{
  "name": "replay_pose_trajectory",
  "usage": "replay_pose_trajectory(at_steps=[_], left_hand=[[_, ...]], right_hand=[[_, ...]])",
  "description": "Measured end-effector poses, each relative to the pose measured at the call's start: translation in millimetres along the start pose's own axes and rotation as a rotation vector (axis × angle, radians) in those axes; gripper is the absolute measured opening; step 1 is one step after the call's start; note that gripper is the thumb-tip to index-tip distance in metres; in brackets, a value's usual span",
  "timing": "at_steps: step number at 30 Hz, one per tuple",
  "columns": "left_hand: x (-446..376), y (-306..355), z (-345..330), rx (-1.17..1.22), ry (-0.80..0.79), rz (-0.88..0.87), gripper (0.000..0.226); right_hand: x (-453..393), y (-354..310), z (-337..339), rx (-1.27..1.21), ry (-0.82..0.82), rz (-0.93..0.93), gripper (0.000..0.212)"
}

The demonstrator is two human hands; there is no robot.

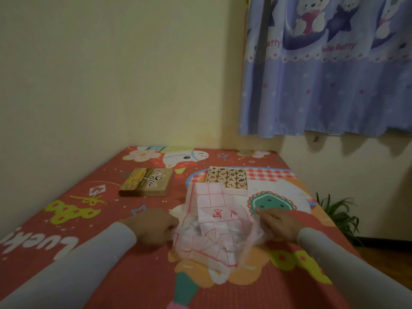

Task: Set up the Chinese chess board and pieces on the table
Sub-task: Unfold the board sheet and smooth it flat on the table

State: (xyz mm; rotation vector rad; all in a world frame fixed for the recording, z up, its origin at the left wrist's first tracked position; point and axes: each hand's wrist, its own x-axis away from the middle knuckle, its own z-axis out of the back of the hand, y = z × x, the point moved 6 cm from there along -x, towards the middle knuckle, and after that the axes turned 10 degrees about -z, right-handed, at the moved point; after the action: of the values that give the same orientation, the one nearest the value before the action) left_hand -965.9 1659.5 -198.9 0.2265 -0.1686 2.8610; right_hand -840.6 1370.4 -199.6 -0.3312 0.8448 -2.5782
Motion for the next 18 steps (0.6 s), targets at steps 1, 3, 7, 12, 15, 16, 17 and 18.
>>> replay_pose_trajectory(at_steps=[1, 3, 7, 12, 15, 16, 17, 18], left_hand=[[-1, -1, 8, 0.019, 0.062, 0.038, 0.014], [-6, -4, 24, 0.112, 0.203, 0.108, 0.017], [-17, -8, 40, 0.391, 0.423, 0.206, 0.021], [-28, 13, 34, 0.802, 0.290, 0.117, 0.046], [-30, 44, 13, 0.598, -0.151, 0.005, 0.043], [-31, 49, 9, 0.556, -0.221, -0.004, 0.043], [-31, 54, 8, 0.534, -0.258, -0.004, 0.045], [-32, 57, 10, 0.520, -0.284, 0.001, 0.047]], right_hand=[[-1, -5, 1, -0.013, 0.008, 0.006, 0.053], [-1, -18, 2, -0.002, 0.036, 0.054, 0.059], [-7, -37, -7, 0.011, -0.006, 0.130, 0.039], [-13, -43, -33, 0.271, -0.187, 0.150, 0.040], [-16, -29, -46, 0.464, -0.192, 0.086, 0.065], [-18, -26, -49, 0.517, -0.179, 0.086, 0.068], [-18, -25, -50, 0.567, -0.163, 0.097, 0.069], [-19, -24, -50, 0.614, -0.147, 0.114, 0.068]])
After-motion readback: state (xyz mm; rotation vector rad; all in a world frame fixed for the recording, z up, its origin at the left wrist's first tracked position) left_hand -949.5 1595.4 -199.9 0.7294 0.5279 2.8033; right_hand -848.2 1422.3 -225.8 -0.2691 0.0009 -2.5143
